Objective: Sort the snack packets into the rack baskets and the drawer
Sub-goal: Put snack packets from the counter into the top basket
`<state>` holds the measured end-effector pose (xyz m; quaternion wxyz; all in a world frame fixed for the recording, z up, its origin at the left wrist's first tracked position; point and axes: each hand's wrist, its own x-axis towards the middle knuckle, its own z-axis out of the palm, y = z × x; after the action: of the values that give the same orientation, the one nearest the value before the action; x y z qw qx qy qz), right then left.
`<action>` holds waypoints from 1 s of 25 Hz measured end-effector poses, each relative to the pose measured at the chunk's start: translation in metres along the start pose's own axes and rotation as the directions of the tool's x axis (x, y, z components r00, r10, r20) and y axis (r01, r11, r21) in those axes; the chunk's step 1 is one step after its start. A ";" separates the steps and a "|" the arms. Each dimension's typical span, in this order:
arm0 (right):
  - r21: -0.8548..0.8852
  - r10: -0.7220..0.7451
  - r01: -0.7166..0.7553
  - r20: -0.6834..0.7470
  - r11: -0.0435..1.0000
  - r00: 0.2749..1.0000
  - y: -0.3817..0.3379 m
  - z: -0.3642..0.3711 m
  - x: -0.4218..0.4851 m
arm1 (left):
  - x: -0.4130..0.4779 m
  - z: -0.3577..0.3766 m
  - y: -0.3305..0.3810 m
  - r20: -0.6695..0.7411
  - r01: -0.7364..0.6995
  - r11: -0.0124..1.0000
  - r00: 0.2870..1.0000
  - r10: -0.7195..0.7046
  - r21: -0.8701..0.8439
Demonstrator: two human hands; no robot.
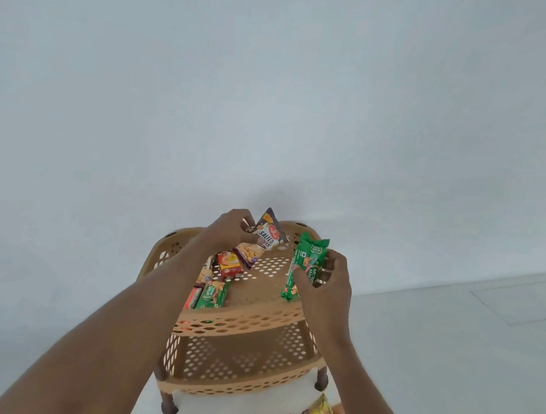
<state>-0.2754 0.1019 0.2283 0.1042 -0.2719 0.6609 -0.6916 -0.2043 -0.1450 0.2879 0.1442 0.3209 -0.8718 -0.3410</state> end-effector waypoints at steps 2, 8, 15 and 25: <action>-0.024 0.006 -0.007 -0.040 1.000 0.999 0.000 0.008 0.026 | 0.025 0.007 -0.009 0.056 -0.038 0.988 0.998 0.030 0.147; -0.272 0.038 -0.042 -0.021 0.961 0.999 0.016 0.027 0.057 | 0.064 0.042 -0.050 0.143 -0.065 0.946 0.990 0.020 0.318; -0.500 0.043 -0.037 0.001 0.865 0.999 0.021 0.035 0.057 | 0.050 0.049 -0.059 0.120 -0.199 0.860 0.980 0.162 0.470; -0.774 0.124 0.075 0.195 0.629 0.973 0.016 0.046 0.061 | 0.025 0.035 -0.076 0.226 -0.210 0.820 0.969 0.102 0.533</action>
<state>-0.3059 0.0304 0.2263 0.0620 -0.3592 0.8809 -0.3018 -0.2044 -0.1866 0.2113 -0.0096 0.2427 -0.9659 -0.0902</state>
